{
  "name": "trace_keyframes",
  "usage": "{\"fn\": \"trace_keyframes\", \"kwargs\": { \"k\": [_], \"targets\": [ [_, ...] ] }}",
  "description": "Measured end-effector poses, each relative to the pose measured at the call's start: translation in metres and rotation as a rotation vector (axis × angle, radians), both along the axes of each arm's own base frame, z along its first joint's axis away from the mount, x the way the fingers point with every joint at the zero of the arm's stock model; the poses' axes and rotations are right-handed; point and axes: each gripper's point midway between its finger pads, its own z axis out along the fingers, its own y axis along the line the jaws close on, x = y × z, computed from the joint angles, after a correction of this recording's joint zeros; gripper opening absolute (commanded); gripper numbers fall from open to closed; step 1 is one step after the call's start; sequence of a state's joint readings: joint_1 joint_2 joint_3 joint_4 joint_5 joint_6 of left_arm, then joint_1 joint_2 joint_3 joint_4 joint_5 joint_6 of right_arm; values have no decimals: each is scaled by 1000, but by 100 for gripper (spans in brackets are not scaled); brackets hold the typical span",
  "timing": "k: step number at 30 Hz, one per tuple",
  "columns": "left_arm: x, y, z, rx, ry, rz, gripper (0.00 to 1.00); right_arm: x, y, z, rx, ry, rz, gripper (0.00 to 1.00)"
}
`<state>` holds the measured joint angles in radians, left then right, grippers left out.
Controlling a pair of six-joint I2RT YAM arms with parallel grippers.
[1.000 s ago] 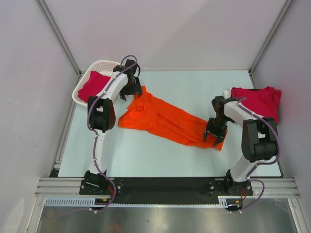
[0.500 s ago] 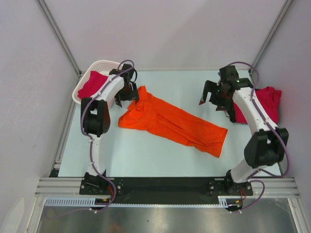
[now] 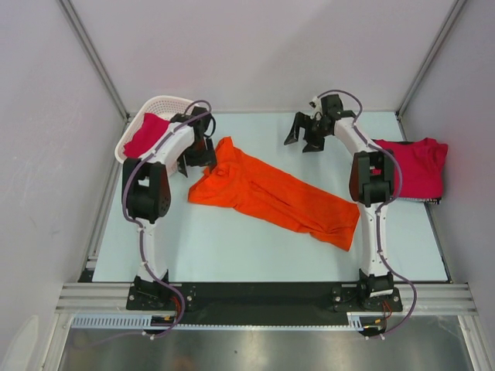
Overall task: Fold and stack the t-shirts
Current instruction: Rotate the tshirt 90 degrees
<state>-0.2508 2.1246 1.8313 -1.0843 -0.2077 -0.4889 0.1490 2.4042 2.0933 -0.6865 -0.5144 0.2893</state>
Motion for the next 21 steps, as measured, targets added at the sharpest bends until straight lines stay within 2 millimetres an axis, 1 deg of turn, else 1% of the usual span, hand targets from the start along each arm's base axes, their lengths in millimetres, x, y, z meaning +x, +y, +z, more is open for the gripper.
{"fn": "trace_keyframes", "kwargs": {
  "k": [2,5,7,9,12,15,17,21],
  "targets": [
    [-1,1,4,2,-5,1,85,11,8,8,43,-33,17,99],
    [-2,2,4,8,-3,2,85,18,20,15,106,-55,42,98],
    [-5,3,4,14,7,3,85,18,28,13,140,-51,63,98],
    [-7,5,3,21,15,3,85,14,37,4,165,-29,84,98],
    [-10,5,3,22,27,5,85,0,56,-12,208,29,129,98],
    [-13,3,2,4,39,10,86,-13,76,-11,239,41,190,97],
    [-15,0,-1,-17,51,16,86,-25,90,-12,267,62,231,97],
    [-27,-3,-14,-55,98,35,86,-47,113,-12,312,99,307,96]
  ]
}}
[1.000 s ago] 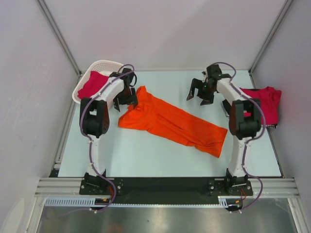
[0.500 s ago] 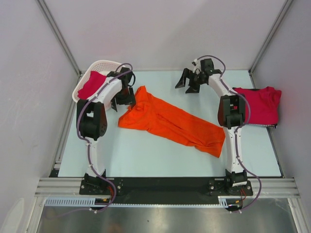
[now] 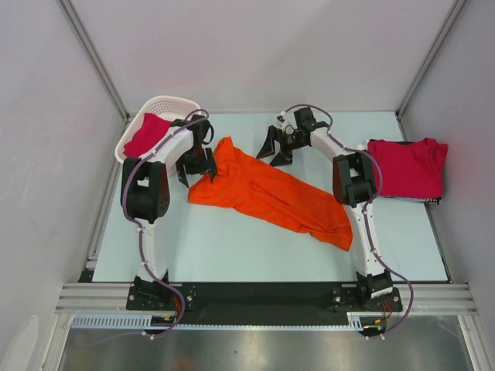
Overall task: Fold and stack the t-shirts
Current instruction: Rotate the tshirt 90 degrees
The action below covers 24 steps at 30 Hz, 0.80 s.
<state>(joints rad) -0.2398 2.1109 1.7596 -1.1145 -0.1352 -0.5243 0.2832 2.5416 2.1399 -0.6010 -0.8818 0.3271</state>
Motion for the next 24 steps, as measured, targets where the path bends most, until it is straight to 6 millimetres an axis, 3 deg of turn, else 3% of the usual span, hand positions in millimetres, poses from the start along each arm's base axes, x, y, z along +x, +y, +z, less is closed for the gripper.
{"fn": "trace_keyframes", "kwargs": {
  "k": [6,9,10,13,15,18,24],
  "targets": [
    [-23,1,-19,-21,80,23,86,-22,20,-1,34,28,74,95],
    [-27,2,-17,-25,83,24,86,-28,25,-2,34,31,94,80],
    [-27,2,-15,-27,76,24,86,-30,27,-3,33,32,99,57],
    [-23,3,-7,-35,47,30,86,-33,28,-16,10,42,111,0],
    [-21,5,-2,-40,31,37,86,-39,28,-35,1,106,110,0],
    [-14,10,5,-47,5,51,85,-45,30,-36,37,161,125,0],
    [1,13,18,-68,-43,59,85,-38,28,-37,22,162,84,0]
  ]
}}
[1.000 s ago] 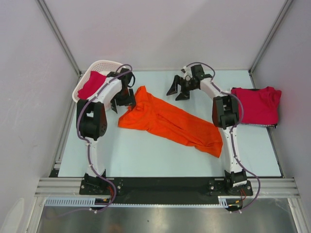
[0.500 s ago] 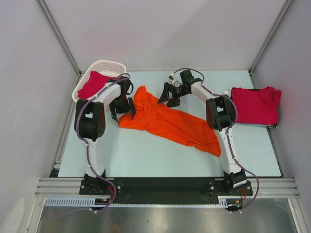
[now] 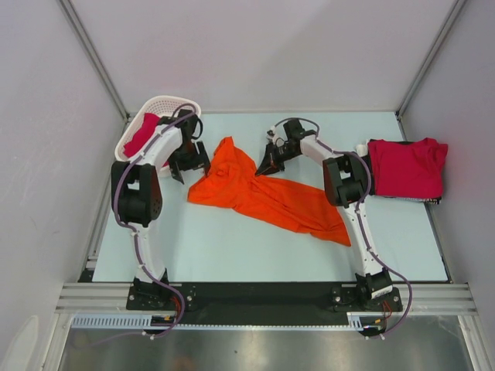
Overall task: Fold and stack the t-shirts
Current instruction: Rotate the tshirt 90 degrees
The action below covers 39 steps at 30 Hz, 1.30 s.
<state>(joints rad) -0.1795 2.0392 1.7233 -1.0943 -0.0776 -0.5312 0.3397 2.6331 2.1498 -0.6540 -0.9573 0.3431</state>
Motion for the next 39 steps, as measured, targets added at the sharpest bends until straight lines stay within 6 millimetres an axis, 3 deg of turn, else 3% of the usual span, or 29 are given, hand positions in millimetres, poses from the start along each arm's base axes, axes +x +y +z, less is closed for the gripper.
{"fn": "trace_keyframes", "kwargs": {
  "k": [6,12,16,18,22,23,27,29,31,32,33,35,37,38,39],
  "targets": [
    [3,-5,6,-33,-14,-16,85,32,-12,2,-46,-85,-103,0],
    [3,-9,7,-53,-15,-24,85,92,-55,4,-87,-195,-298,0],
    [3,-13,9,-74,-18,-28,85,135,-109,5,-125,-242,-470,0],
    [3,-15,9,-85,-17,-32,85,155,-147,6,-150,-264,-569,0],
    [2,-22,9,-107,-15,-43,86,181,-212,6,-205,-291,-719,0],
    [1,-24,9,-112,-14,-47,86,185,-227,6,-214,-293,-754,6],
    [0,-39,11,-146,-13,-75,86,192,-261,10,-218,-290,-822,46],
    [1,-48,12,-172,-16,-88,84,192,-263,17,-212,-296,-829,53],
    [9,-64,12,-220,-32,-96,60,186,-263,22,-227,-297,-825,54],
    [15,-76,12,-266,-43,-99,36,179,-261,24,-235,-290,-818,52],
    [20,-86,11,-301,-48,-90,0,167,-258,25,-252,-267,-810,50],
    [34,-113,8,-402,-64,-95,0,148,-252,28,-277,-230,-789,40],
    [49,-146,4,-496,-70,-130,1,129,-248,38,-300,-204,-761,38],
    [56,-166,3,-550,-78,-159,11,120,-246,44,-311,-191,-745,39],
    [60,-189,2,-600,-76,-194,44,113,-244,52,-320,-190,-733,40]
  ]
}}
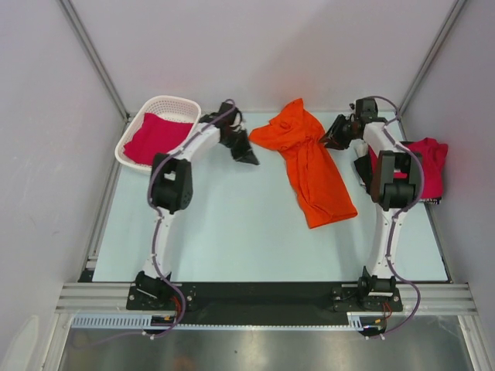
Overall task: Fold and stack the t-shirts
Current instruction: Rotate the tshirt 90 degrees
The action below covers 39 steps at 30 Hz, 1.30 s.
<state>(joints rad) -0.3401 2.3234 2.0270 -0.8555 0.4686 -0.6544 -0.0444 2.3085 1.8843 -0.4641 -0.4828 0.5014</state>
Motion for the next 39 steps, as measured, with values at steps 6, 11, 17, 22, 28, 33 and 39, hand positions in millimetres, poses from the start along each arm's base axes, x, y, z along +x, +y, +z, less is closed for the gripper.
{"fn": "trace_keyframes", "kwargs": {
  "k": [6,11,17,22,28,33,39],
  "targets": [
    [-49,-131,-6,-200,35,-255,92,-74,-16,56,-105,51,29,48],
    [-112,-177,-13,-230,105,-386,93,-135,-50,80,-166,87,-26,49],
    [-140,-163,-31,-195,207,-361,93,-208,-69,44,-184,251,-46,50],
    [-151,-158,-34,-161,220,-349,93,-258,-61,4,-163,424,-8,50],
    [-179,-181,-33,-158,228,-396,92,-266,-66,-5,-195,450,-7,51],
    [-198,-201,-33,-164,234,-428,89,-264,-77,-15,-249,468,-28,51],
    [-199,-212,-35,-183,254,-424,72,-267,-90,-36,-311,542,-51,50]
  ]
}}
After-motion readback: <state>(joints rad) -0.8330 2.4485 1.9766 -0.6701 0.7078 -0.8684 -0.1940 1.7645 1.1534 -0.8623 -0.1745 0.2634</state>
